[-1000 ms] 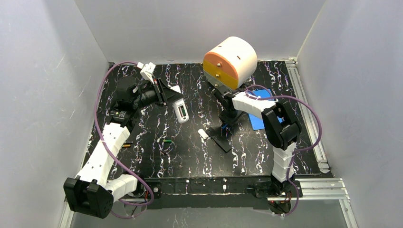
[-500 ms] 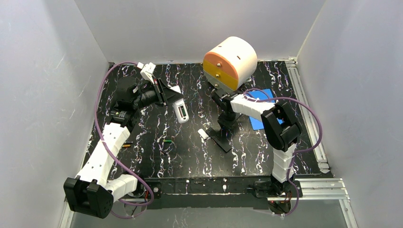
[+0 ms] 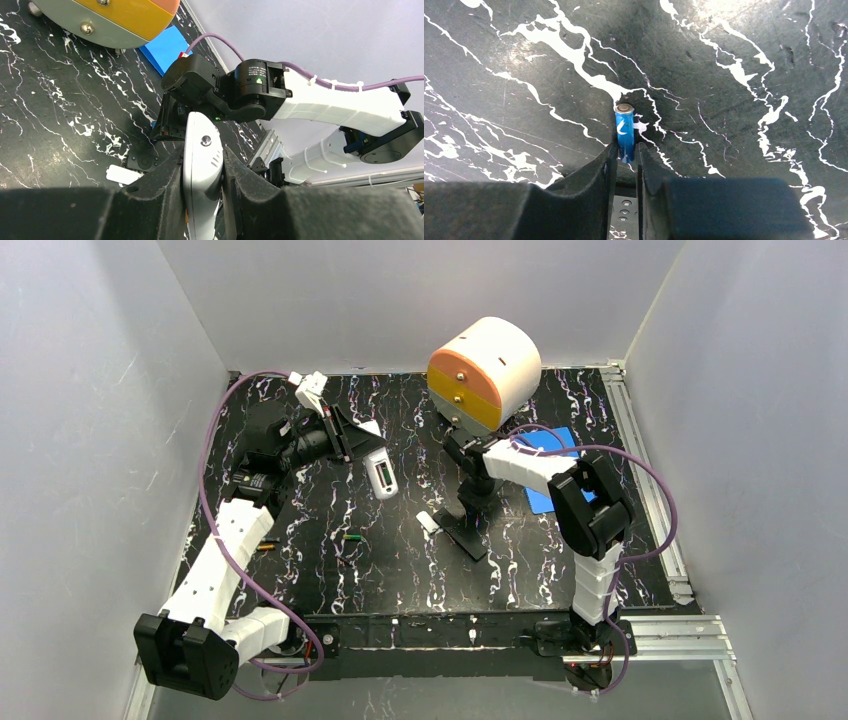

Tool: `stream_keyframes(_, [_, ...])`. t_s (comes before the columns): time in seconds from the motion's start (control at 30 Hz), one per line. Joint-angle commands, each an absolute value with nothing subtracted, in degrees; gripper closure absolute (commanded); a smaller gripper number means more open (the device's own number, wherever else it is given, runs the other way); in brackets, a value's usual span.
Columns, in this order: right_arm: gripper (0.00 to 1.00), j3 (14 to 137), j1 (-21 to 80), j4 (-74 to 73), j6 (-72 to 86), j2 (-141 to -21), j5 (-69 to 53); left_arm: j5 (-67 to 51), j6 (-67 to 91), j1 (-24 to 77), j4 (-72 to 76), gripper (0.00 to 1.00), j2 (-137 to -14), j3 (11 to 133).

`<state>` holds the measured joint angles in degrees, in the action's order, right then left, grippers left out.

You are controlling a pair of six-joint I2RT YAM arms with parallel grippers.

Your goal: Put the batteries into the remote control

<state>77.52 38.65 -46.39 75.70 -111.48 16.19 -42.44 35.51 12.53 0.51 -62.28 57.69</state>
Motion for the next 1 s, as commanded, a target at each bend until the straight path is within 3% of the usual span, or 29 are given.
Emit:
stream_keyframes(0.0, [0.8, 74.27, 38.58, -45.19, 73.22, -114.49, 19.92, -43.77, 35.75, 12.3, 2.06, 1.0, -61.87, 57.39])
stream_keyframes(0.13, [0.92, 73.13, 38.63, -43.07, 70.9, -112.66, 21.17, -43.79, 35.97, 12.3, 2.15, 1.0, -62.29, 57.31])
stream_keyframes(0.4, [0.97, 71.66, 38.58, -41.1, 62.05, -105.81, 22.6, -44.78, 37.85, 12.3, 2.54, 1.0, -64.66, 56.96])
stream_keyframes(0.7, [0.96, 74.72, 38.59, -37.01, 36.32, -96.27, 8.21, -49.18, 39.56, 12.63, 3.43, 1.0, -69.99, 57.28])
stream_keyframes(0.97, [0.94, 81.6, 38.59, -34.64, 24.01, -88.87, -10.89, -48.93, 40.21, 14.92, 5.05, 1.0, -75.37, 58.37])
